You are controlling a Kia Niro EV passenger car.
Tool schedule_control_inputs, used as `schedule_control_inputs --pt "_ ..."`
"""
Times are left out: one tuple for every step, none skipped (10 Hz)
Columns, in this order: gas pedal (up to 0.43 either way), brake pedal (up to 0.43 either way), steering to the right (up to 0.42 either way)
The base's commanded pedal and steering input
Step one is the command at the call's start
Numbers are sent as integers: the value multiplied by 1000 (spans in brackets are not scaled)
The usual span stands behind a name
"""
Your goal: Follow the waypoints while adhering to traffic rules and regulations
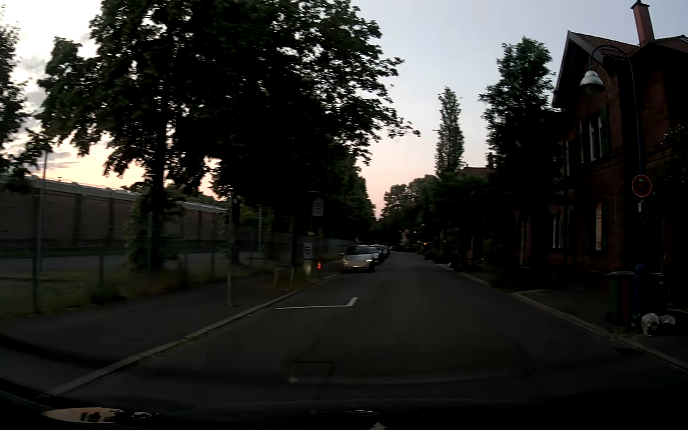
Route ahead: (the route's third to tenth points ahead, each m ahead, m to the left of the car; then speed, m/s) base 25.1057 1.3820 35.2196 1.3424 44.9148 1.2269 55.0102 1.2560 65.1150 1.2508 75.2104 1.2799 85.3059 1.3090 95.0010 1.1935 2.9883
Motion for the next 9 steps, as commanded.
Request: schedule_control_inputs --pt "118 0 323" --pt "118 0 304" --pt "130 0 275" --pt "130 0 244" --pt "138 0 214" --pt "150 0 180" --pt "150 0 156" --pt "150 0 136" --pt "157 0 113"
